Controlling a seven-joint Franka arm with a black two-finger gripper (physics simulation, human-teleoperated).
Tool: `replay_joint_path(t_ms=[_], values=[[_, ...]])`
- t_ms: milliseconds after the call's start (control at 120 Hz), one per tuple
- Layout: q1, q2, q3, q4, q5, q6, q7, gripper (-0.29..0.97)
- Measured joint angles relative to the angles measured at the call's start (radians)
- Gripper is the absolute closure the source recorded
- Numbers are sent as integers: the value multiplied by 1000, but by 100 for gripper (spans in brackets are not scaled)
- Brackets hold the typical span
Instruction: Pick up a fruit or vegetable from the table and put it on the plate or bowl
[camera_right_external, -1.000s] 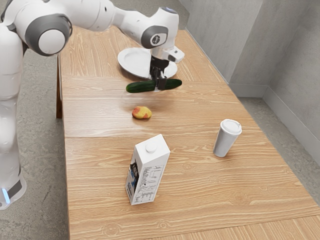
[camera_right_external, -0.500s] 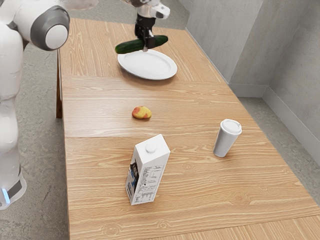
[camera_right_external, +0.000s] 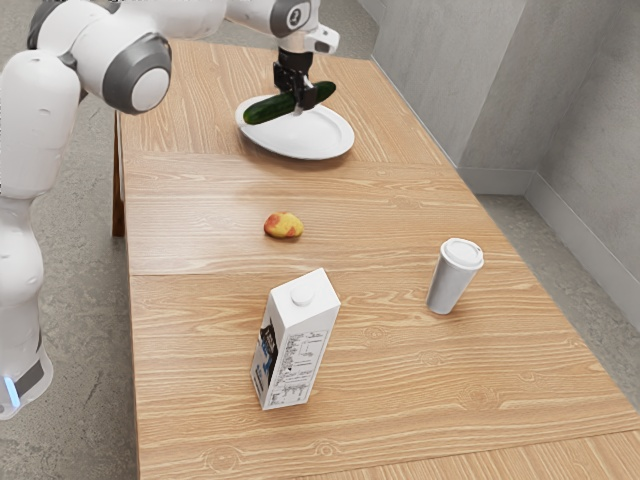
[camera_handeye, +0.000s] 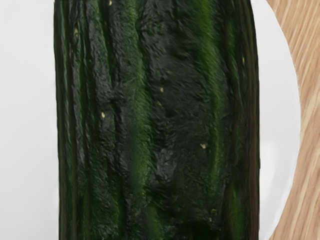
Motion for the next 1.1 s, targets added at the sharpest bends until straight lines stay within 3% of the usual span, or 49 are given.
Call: replay_joint_path(t_ms=[283,517,675,867,1100], values=[[31,80,-6,81,-26,16,-18,50],[110,99,-2,109,-48,16,-30,49],[117,103,-9,109,-100,20,-38,18],[110,83,-11,109,-125,45,-43,5],[100,45,-31,110,-325,-60,-8,1]])
